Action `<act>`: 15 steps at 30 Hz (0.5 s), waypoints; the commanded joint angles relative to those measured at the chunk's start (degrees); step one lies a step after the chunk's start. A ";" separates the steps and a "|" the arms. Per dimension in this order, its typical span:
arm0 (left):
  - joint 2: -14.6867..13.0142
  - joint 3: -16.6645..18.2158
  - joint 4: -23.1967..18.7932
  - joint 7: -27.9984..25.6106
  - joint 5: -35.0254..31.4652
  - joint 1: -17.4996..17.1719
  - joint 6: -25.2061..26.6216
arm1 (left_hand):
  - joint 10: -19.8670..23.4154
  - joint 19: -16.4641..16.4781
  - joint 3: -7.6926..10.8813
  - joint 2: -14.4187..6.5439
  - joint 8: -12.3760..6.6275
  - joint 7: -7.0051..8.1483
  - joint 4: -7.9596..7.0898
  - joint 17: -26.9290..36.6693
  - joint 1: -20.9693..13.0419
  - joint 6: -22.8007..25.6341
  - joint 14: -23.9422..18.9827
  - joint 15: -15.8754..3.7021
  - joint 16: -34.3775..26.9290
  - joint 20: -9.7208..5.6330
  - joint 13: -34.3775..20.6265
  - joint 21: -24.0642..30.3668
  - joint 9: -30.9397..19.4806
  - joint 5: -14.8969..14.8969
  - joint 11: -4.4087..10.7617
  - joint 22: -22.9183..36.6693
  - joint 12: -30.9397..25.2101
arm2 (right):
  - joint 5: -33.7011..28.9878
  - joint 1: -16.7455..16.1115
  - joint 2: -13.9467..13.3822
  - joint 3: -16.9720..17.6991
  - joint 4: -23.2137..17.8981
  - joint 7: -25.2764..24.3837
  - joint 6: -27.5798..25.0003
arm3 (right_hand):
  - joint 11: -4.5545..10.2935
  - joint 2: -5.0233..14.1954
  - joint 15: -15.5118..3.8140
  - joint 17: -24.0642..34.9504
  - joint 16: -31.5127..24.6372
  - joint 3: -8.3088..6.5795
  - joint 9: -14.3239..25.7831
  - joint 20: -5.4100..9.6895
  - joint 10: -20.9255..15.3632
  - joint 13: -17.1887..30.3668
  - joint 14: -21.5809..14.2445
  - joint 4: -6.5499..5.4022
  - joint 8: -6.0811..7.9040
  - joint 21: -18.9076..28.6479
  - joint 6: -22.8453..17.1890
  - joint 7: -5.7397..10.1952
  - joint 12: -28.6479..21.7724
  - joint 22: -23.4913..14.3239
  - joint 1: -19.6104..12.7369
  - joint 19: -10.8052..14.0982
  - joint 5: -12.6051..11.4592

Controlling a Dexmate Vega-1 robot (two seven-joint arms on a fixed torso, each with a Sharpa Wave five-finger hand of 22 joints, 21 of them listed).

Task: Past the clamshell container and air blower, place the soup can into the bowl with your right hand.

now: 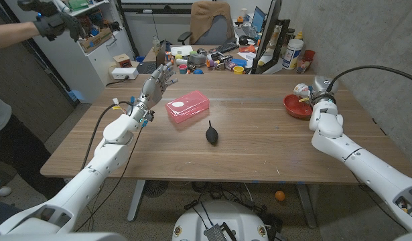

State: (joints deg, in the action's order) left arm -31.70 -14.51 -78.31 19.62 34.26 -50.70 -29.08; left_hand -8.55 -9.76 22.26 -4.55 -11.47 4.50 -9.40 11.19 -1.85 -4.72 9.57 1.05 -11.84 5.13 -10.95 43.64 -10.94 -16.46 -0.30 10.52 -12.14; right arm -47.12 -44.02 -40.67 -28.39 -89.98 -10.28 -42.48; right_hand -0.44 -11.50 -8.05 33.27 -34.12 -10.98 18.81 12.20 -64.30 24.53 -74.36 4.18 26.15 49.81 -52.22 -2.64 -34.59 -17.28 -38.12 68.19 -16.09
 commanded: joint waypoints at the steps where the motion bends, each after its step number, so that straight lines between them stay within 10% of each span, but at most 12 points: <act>1: 0.13 -0.09 0.74 0.16 -0.19 0.56 0.32 | -0.25 -7.56 -0.20 -1.05 0.12 0.10 -0.12 0.19 0.03 -0.29 0.68 0.07 0.06 0.24 -0.09 -0.16 -0.07 -0.27 0.06 0.22 0.23 | 3.67 1.21 0.39 -2.55 3.68 -1.61 0.24 | 3.23 20.39 -4.61 0.24 -0.36 -0.03 0.19 0.37 -3.61 0.25 -5.07 -0.38 0.19 0.43 -5.43 4.67 0.11 0.03 -21.27 -0.30 0.14; 15: 0.53 -0.27 2.07 0.94 -0.13 1.51 0.43 | -0.35 -7.56 -0.33 -1.09 0.14 0.13 -0.13 0.19 0.03 -0.35 0.71 0.15 0.07 0.24 -0.09 -0.32 -0.07 -0.31 0.01 0.23 0.25 | 5.61 2.21 0.40 -4.57 4.82 -2.68 -0.22 | 3.29 20.40 -4.62 0.15 -0.47 0.06 0.25 0.38 -3.77 0.49 -5.12 -0.56 -0.01 1.05 -5.49 4.61 0.41 0.13 -21.53 -0.66 0.35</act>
State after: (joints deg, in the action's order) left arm -31.46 -14.68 -77.16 20.07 34.12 -49.80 -28.71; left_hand -8.55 -9.76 22.03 -4.55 -11.47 4.50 -9.64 11.19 -1.85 -4.72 9.57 1.05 -11.84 5.13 -10.95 43.42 -10.94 -16.46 -0.30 10.52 -12.14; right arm -43.26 -42.58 -40.32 -31.34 -86.33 -12.13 -42.47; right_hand -0.42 -11.74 -8.05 33.30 -34.21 -10.75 18.77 12.19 -64.29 24.70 -74.36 3.95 25.95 50.25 -52.73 -2.55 -34.48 -17.01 -38.35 68.18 -15.87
